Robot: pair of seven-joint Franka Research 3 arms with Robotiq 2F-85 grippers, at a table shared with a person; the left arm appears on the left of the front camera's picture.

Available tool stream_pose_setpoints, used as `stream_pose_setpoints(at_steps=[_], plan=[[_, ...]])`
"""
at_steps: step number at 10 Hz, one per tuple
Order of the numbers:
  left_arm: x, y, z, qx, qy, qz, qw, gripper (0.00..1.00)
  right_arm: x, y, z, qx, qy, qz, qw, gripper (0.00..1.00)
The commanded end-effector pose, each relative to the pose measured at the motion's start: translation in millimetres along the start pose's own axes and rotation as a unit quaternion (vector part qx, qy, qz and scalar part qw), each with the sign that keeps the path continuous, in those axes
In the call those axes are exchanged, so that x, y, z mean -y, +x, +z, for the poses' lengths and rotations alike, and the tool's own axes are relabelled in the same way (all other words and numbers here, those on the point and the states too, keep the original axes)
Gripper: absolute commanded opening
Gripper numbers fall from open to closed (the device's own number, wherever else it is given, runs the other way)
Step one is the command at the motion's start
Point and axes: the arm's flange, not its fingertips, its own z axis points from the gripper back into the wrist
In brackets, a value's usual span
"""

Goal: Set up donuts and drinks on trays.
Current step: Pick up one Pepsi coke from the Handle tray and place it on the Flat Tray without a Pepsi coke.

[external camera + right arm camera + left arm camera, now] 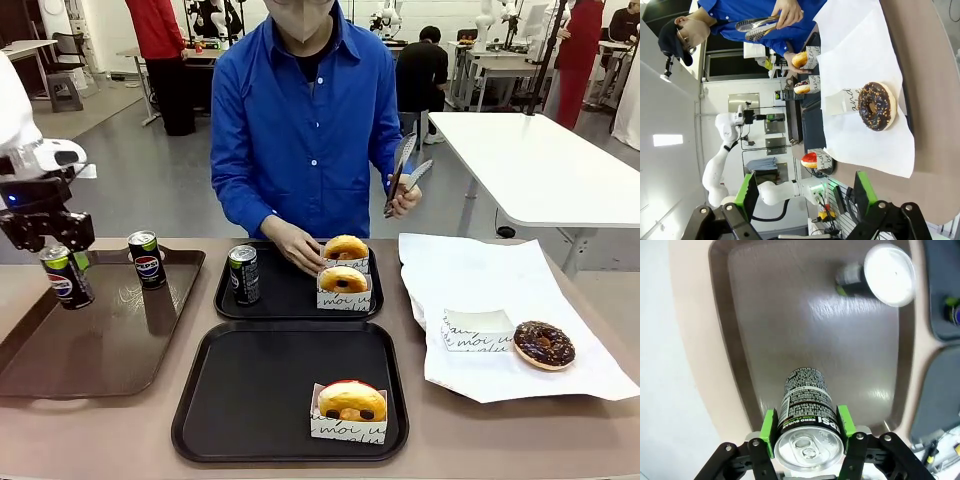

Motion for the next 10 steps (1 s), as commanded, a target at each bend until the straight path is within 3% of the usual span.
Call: stream_pose_setpoints(at_steps=[1,4,5,6,10], plan=[[13,-52,42,-0.009,0.0,0.008,1.0,0.0,0,0,1,0.0,0.006,0.002,1.0,1.0],[15,-92,59,-0.013,-0.023,-0.016,1.0,0.0,0,0,1,0.0,0.006,0.002,1.0,1.0],[2,-93,64,0.001,-0.025,-0.007,1.0,0.0,0,0,1,0.0,0.006,0.002,1.0,1.0],[18,-90,65,-0.024,-0.011,-0.008,1.0,0.0,0,0,1,0.0,0.006,0.002,1.0,1.0],[18,-90,65,-0.024,-0.011,-0.008,1.0,0.0,0,0,1,0.0,0.006,0.002,1.0,1.0]])
